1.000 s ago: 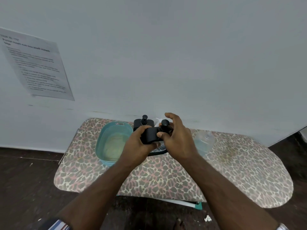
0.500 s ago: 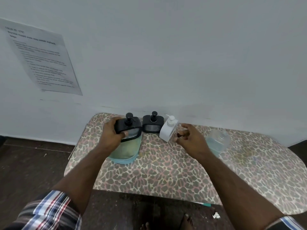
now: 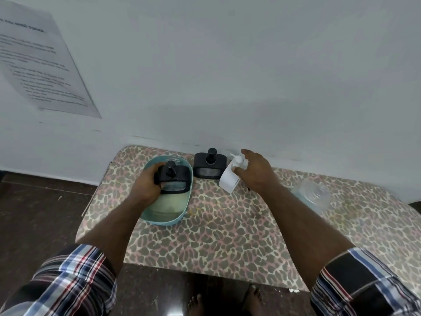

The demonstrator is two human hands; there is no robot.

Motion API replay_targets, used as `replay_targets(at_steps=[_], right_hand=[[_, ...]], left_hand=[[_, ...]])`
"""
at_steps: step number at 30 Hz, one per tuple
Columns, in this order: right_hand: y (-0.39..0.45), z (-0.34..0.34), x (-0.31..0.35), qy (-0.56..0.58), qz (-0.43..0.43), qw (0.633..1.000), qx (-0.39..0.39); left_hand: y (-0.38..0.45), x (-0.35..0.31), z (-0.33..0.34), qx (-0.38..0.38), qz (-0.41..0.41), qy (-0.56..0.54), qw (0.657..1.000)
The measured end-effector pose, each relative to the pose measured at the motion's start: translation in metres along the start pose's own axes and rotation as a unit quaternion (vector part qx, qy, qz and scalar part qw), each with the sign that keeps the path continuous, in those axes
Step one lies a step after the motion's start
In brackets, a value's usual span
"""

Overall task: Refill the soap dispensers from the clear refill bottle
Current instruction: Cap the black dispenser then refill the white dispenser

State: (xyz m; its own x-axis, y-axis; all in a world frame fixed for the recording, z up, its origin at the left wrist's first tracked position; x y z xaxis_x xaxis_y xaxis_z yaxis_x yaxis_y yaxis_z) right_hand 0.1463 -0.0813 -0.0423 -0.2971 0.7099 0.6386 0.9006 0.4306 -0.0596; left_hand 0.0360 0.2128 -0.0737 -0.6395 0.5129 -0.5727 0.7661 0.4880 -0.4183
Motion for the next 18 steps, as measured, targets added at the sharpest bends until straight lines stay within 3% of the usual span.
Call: replay_targets(at_steps=[4,9,12,14,15,18], right_hand=[[0.007,0.008,-0.006,-0.018,-0.013,1.0,-0.017],[-0.003,0.0,0.001,-0.009,-0.021,0.999,-0.024],[-0.017,-0.015,0.011,0.018,-0.027,0.999,-0.015],[-0.029,-0.031,0.023,0.035,-0.035,0.999,-0.006],[-0.036,-0.041,0.031,0.044,-0.037,0.998,-0.007],[-0.055,-0.072,0.056,0.05,-0.045,0.997,-0.032]], left_hand=[[-0.003,-0.005,-0.004,-0.036,0.007,0.04,0.999],[-0.024,-0.02,-0.015,-0.053,-0.005,0.003,0.999],[-0.037,-0.031,-0.034,-0.17,-0.012,-0.087,0.982],[-0.062,-0.052,-0.036,-0.195,0.034,-0.14,0.97],[-0.078,-0.067,-0.03,-0.157,0.066,-0.144,0.975],[-0.124,-0.1,0.016,0.089,0.116,-0.07,0.987]])
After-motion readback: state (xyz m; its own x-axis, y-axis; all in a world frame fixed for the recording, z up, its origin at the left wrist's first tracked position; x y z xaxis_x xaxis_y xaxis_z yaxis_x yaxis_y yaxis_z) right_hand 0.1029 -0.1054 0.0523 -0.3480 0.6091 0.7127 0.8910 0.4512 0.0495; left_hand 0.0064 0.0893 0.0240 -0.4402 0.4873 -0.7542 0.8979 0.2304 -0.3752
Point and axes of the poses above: each hand's wrist, its own y-axis towards the middle knuckle, its own z-axis out of the palm, x = y × z, the point moved 2 cm from there along y, towards the middle knuckle, and after that the axes turned 13 degrees about -z, right-handed, at the moved point
